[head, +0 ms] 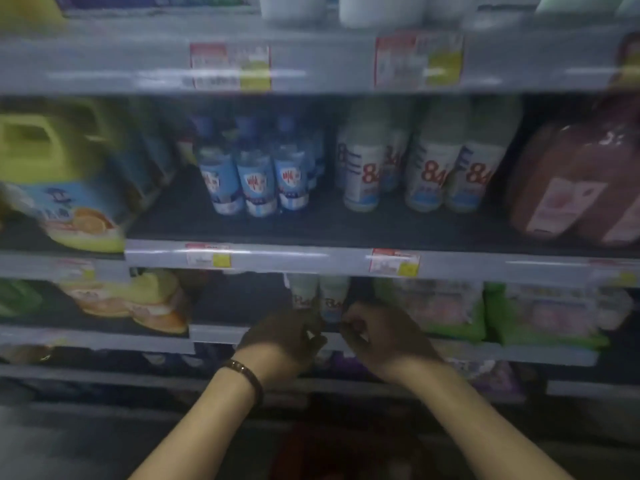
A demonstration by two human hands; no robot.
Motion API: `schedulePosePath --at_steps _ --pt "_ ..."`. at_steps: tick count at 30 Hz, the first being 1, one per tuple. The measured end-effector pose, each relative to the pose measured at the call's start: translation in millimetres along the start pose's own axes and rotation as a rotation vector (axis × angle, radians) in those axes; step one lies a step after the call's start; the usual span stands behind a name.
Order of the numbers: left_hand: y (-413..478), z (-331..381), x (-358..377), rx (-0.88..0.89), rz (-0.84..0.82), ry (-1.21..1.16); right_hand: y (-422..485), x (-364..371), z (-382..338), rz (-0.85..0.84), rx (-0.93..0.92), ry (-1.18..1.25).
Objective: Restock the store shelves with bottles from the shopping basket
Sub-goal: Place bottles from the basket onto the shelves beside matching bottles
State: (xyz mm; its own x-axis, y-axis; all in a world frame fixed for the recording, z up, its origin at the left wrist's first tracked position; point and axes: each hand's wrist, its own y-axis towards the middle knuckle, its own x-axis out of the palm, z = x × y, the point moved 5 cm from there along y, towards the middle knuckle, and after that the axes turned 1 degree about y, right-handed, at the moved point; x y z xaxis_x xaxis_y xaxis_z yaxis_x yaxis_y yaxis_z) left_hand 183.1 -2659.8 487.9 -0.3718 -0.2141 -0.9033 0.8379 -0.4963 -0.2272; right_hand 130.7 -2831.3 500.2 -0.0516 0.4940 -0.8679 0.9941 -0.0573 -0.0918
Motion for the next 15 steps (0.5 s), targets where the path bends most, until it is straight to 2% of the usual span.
schedulePosePath --at_steps 4,8,12,15 --pt "12.1 -22.1 45.7 -0.001 0.079 -0.029 2.8 51.7 28.5 0.078 -0.059 -0.006" --pt "15.6 -33.3 82.4 0.086 0.185 0.013 7.6 91.5 49.2 0.129 -0.063 -0.077" --pt "-4.5 -43.0 106.2 0.123 0.254 -0.029 -9.2 113.8 53.2 0.174 -0.066 -0.071" --pt "-39.6 -38.9 111.9 0.141 0.233 0.009 -38.2 112.1 46.4 0.192 0.002 -0.009"
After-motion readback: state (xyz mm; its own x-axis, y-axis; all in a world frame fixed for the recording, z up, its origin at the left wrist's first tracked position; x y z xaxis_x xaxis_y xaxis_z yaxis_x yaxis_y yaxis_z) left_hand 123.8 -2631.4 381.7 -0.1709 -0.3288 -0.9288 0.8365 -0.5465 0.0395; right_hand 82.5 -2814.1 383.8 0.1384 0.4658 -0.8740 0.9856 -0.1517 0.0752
